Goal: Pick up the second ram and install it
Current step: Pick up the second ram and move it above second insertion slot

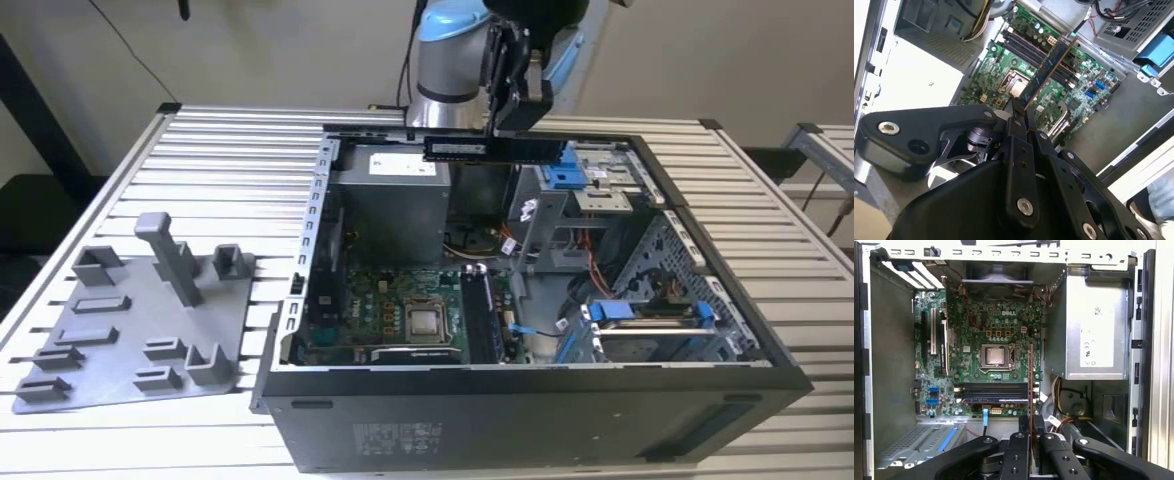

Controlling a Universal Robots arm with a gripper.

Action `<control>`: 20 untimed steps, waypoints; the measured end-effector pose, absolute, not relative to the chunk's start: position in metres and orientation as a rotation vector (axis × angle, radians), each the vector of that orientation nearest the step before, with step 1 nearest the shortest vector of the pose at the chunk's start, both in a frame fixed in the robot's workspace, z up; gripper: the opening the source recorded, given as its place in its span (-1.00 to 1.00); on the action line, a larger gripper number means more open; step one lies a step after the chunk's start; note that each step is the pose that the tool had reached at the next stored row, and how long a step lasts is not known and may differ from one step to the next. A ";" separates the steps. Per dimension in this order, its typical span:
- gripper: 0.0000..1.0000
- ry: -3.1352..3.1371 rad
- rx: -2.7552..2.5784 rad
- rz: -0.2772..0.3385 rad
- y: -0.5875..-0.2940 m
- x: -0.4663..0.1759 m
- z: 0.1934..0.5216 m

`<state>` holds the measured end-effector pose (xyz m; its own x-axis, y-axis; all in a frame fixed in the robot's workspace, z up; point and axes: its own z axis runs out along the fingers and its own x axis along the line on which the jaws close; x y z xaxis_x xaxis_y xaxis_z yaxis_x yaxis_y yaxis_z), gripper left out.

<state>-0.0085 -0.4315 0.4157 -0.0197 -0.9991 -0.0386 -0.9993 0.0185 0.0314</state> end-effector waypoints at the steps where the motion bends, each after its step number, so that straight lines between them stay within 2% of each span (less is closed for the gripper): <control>1: -0.72 2.238 -2.196 0.078 -0.432 -0.008 0.415; 20: -0.72 2.249 -2.185 0.079 -0.432 -0.003 0.398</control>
<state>-0.0026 -0.4321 0.3981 -0.0292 -0.9988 -0.0385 -0.9991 0.0279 0.0326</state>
